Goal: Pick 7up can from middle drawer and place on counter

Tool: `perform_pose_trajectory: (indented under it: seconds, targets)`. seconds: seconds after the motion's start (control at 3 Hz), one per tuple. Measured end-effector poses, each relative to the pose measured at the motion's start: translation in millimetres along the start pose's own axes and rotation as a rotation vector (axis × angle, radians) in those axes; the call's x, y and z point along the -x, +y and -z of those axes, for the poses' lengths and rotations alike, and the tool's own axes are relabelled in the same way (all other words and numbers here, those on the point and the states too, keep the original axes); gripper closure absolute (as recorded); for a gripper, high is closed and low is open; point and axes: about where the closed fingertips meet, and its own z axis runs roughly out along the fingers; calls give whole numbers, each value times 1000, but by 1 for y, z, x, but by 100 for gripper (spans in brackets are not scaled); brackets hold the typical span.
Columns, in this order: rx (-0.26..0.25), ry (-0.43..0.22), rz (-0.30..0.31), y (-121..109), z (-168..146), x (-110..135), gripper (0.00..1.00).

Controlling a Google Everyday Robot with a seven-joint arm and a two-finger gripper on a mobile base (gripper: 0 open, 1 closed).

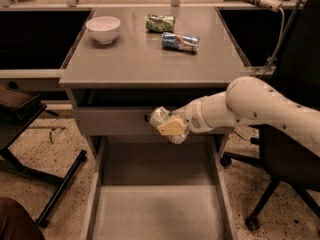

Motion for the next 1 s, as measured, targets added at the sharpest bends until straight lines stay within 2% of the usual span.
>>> perform_pose_trajectory:
  seconds: [0.67,1.0]
  targets:
    - [-106,-74,154,18,102,135,100]
    - [-106,-74,154,18,101,135,100]
